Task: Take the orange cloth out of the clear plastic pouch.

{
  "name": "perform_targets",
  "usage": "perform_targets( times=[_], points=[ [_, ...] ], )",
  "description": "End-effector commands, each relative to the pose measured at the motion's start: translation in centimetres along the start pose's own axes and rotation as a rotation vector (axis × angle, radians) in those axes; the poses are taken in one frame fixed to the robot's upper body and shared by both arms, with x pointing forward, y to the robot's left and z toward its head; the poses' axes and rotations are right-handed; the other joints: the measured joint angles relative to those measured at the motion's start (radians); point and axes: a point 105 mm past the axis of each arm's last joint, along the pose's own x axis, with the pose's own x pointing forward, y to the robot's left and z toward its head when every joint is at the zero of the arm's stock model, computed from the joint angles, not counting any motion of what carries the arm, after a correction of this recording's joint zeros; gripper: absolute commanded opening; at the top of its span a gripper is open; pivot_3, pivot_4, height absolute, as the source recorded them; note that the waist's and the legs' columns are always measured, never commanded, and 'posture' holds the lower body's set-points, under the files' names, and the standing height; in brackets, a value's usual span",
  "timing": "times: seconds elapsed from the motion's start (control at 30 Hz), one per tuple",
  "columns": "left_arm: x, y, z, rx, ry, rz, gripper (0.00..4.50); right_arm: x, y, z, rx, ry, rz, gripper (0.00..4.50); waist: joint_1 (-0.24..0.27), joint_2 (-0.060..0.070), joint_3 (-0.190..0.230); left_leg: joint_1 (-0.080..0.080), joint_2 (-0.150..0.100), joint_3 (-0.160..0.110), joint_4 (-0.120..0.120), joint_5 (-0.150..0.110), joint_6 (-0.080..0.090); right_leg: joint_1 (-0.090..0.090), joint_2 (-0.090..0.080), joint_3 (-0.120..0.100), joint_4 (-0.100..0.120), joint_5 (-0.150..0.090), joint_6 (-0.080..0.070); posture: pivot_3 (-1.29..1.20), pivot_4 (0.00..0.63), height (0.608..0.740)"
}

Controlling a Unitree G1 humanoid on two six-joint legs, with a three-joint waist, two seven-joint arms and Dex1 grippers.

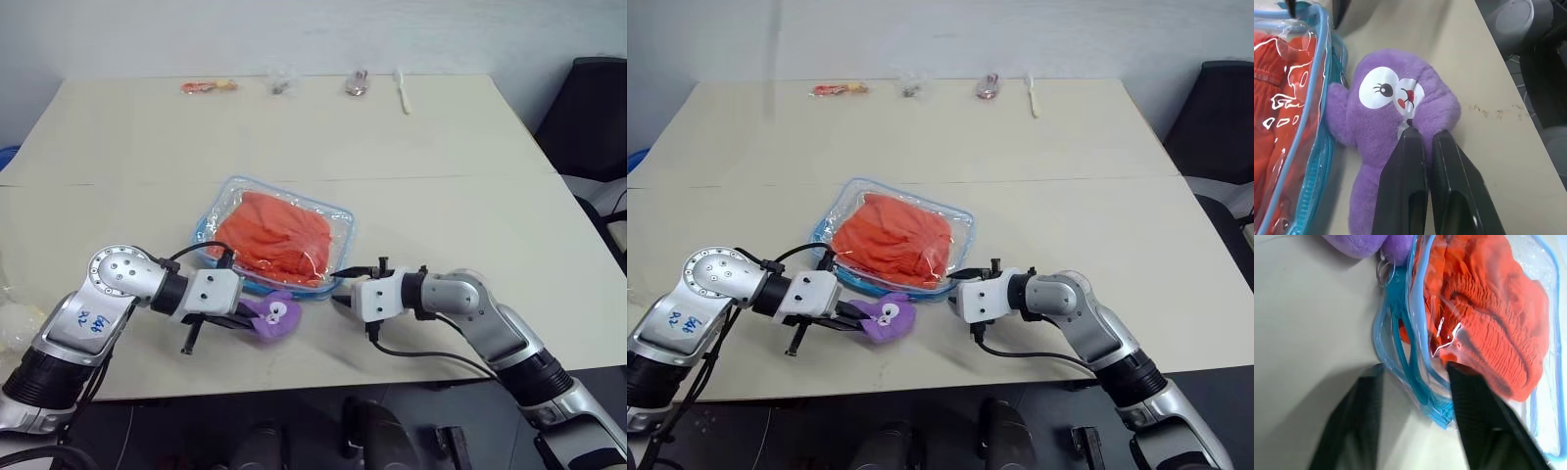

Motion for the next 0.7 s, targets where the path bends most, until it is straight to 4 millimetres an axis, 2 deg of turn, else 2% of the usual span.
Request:
perform_targets(
  times=[0.03,0.13,0.23,0.43,0.53,0.7],
  points=[
    [-0.7,0.1,0.0,0.014,0.015,0.018,0.00,-0.6,-1.2,0.7,-0.054,-0.017,-0.052,3.39,0.000,0.000,0.000,0.000,0.000,0.000,0.000,0.000,0.000,0.000,0.000,0.000,0.000,0.000,0.000,0.00,0.150,0.740],
    [-0.6,0.1,0.0,0.016,0.014,0.015,0.00,-0.6,-1.2,1.3,-0.031,-0.045,-0.055,4.42,0.000,0.000,0.000,0.000,0.000,0.000,0.000,0.000,0.000,0.000,0.000,0.000,0.000,0.000,0.000,0.00,0.150,0.740],
    [-0.4,0.2,0.1,0.018,0.010,0.014,0.00,-0.7,-1.2,2.4,-0.013,-0.088,-0.052,4.42,0.000,0.000,0.000,0.000,0.000,0.000,0.000,0.000,0.000,0.000,0.000,0.000,0.000,0.000,0.000,0.00,0.150,0.740],
    [-0.2,0.3,0.1,0.024,0.006,0.012,0.00,-0.5,-2.1,3.0,-0.014,-0.098,-0.093,4.42,0.000,0.000,0.000,0.000,0.000,0.000,0.000,0.000,0.000,0.000,0.000,0.000,0.000,0.000,0.000,0.00,0.150,0.740],
    [-0.2,0.3,0.2,0.025,0.003,0.011,0.00,-0.3,-1.8,2.4,-0.033,-0.066,-0.078,3.53,0.000,0.000,0.000,0.000,0.000,0.000,0.000,0.000,0.000,0.000,0.000,0.000,0.000,0.000,0.000,0.00,0.150,0.740],
    [-0.1,0.4,0.5,0.026,-0.004,0.013,0.00,-0.1,-1.4,1.3,-0.055,-0.024,-0.069,1.77,0.000,0.000,0.000,0.000,0.000,0.000,0.000,0.000,0.000,0.000,0.000,0.000,0.000,0.000,0.000,0.00,0.150,0.740]
  ],
)
